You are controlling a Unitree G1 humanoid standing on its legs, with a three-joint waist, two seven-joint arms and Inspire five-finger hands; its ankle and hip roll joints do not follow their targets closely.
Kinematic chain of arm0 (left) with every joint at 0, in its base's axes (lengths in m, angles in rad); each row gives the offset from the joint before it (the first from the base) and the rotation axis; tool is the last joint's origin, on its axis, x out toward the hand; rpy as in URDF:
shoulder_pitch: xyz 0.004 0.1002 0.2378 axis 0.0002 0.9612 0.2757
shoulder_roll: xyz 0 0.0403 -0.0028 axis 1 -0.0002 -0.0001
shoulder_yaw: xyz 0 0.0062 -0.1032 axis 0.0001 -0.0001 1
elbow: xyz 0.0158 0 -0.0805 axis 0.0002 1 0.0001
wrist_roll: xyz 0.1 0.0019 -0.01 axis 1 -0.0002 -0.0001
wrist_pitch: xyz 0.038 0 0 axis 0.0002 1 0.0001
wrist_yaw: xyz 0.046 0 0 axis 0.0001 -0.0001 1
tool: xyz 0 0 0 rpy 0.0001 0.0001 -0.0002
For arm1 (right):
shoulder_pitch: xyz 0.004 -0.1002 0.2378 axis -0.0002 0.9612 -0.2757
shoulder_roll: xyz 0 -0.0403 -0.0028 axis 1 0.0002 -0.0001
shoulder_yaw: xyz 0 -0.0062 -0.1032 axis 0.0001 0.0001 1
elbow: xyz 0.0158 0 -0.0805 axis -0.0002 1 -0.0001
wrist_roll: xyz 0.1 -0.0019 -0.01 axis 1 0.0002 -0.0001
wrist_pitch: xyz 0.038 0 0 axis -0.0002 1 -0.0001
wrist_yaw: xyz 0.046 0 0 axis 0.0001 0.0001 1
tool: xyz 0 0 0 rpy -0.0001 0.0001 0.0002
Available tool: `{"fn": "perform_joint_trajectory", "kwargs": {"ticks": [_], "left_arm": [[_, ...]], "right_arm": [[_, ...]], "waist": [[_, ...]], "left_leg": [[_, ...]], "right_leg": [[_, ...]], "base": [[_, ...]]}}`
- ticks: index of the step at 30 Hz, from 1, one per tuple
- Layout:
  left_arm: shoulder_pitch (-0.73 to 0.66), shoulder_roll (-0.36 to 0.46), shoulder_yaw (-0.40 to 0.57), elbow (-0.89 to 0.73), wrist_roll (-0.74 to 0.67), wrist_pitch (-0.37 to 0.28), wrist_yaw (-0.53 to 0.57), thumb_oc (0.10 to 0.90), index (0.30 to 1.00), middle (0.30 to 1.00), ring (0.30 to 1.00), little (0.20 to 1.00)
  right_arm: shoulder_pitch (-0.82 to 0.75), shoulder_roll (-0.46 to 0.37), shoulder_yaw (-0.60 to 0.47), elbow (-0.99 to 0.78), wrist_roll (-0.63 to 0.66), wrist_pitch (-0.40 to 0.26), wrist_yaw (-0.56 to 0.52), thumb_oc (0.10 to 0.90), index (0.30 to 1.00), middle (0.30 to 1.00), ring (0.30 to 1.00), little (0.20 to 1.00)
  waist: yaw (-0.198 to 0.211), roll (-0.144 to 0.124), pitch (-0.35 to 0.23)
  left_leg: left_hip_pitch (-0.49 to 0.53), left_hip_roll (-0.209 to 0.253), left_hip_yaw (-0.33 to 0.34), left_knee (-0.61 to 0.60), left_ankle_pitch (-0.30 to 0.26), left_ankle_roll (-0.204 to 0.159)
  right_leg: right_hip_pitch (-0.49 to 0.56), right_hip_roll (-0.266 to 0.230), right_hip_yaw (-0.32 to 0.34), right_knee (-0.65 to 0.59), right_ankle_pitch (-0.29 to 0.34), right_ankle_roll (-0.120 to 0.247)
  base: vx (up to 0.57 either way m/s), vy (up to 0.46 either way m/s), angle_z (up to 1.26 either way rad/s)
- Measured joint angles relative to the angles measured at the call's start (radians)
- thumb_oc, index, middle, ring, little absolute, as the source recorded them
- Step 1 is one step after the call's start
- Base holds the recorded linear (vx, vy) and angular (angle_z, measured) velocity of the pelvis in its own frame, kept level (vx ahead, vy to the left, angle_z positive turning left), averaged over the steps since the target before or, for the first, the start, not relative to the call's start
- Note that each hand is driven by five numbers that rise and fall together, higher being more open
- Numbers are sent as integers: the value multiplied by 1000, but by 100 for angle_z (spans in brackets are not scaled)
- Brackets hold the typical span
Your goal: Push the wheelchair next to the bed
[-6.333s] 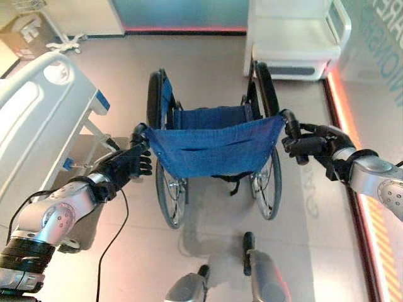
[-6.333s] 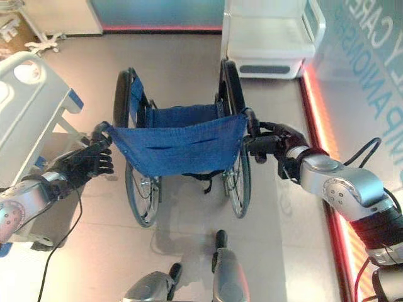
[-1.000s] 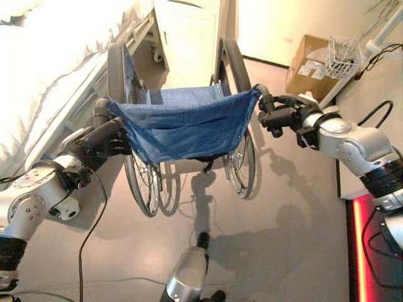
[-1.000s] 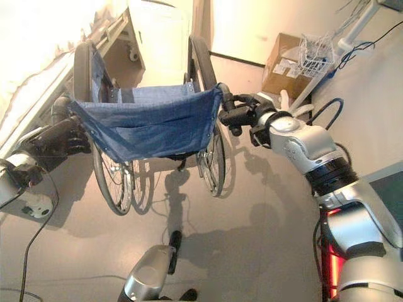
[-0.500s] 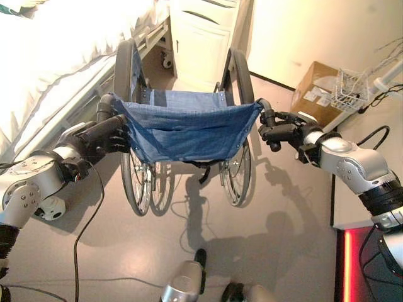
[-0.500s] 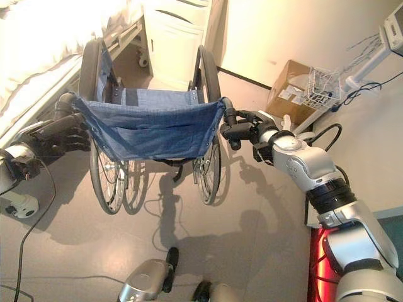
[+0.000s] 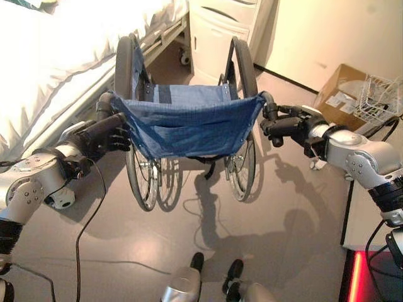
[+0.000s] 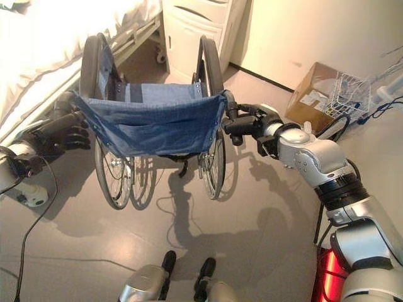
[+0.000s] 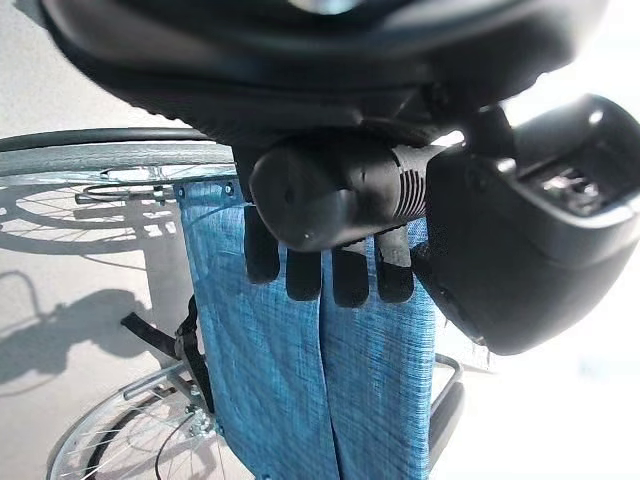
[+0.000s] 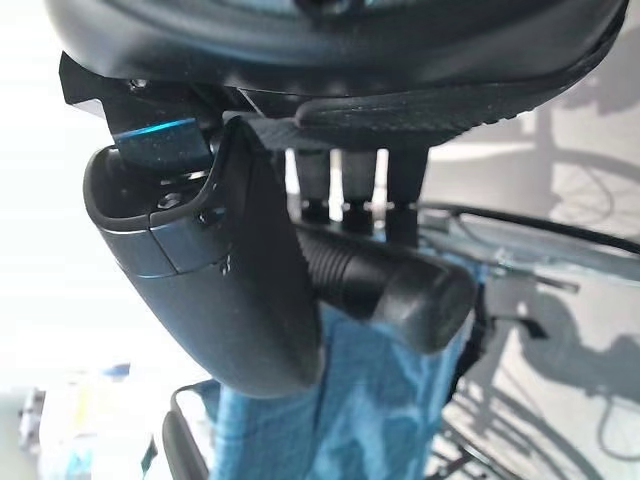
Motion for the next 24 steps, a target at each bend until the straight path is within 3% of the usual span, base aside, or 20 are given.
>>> {"fn": "perform_joint_trajectory", "kwargs": {"ticks": [11, 12, 14, 15, 16, 17, 18, 19, 24], "left_arm": [[12, -9, 0, 2, 14, -8, 5, 400, 300, 300, 300, 300], [12, -9, 0, 2, 19, -10, 4, 441, 361, 361, 361, 361], [12, -11, 0, 2, 24, -13, 3, 599, 599, 599, 599, 599], [12, -12, 0, 2, 24, -13, 4, 778, 867, 867, 867, 867], [12, -12, 0, 2, 24, -13, 5, 800, 900, 900, 900, 900], [12, -12, 0, 2, 24, -13, 9, 800, 900, 900, 900, 900], [12, -12, 0, 2, 25, -13, 14, 800, 900, 900, 900, 900], [12, -12, 0, 2, 25, -13, 15, 800, 900, 900, 900, 900], [12, -12, 0, 3, 26, -13, 24, 800, 900, 900, 900, 900]], "right_arm": [[-18, 2, 38, 0, 6, 1, -33, 400, 300, 300, 300, 300], [-18, 2, 38, -1, 6, 0, -35, 400, 300, 300, 300, 300], [-18, 4, 38, 0, 6, 0, -39, 400, 300, 300, 300, 300], [-18, 6, 38, 0, 6, 0, -42, 400, 300, 300, 300, 300], [-18, 8, 38, 0, 6, 0, -44, 453, 380, 380, 380, 380], [-18, 14, 38, 0, 6, 0, -52, 642, 662, 662, 662, 662], [-17, 19, 38, 0, 6, 0, -60, 748, 822, 822, 822, 822], [-18, 20, 38, 0, 6, 0, -62, 800, 900, 900, 900, 900], [-15, 20, 39, -5, 6, 1, -62, 800, 900, 900, 900, 900]], "waist": [[5, -4, 1], [4, -4, 1], [4, -5, 1], [4, -6, 1], [4, -7, 1], [4, -9, 1], [3, -11, 1], [3, -11, 1], [-5, -12, 1]], "left_leg": [[41, 0, -1, 0, -9, -15], [41, 0, -1, -1, -9, -15], [41, -1, -1, -1, -9, -15], [41, -2, -1, -1, -9, -15], [41, -2, -1, -1, -9, -15], [41, -3, -1, -1, -9, -15], [41, -3, -1, -1, -9, -15], [41, -2, -1, -1, -9, -15], [41, 1, 0, -1, -9, -15]], "right_leg": [[65, 11, -13, -47, 1, -1], [66, 11, -19, -48, 1, -1], [67, 10, -22, -50, 1, -1], [68, 10, -22, -53, 1, 0], [69, 10, -22, -56, 1, 0], [71, 10, -22, -61, 2, 0], [72, 10, -22, -62, 2, 0], [72, 11, -22, -62, 2, 0], [72, 13, -20, -63, 6, -2]], "base": [[2, -6, 0], [0, 0, 0], [0, 0, 0], [0, 0, 0], [0, 0, 0], [0, 0, 0], [0, 0, 0], [0, 0, 0], [-6, -1, 0]]}}
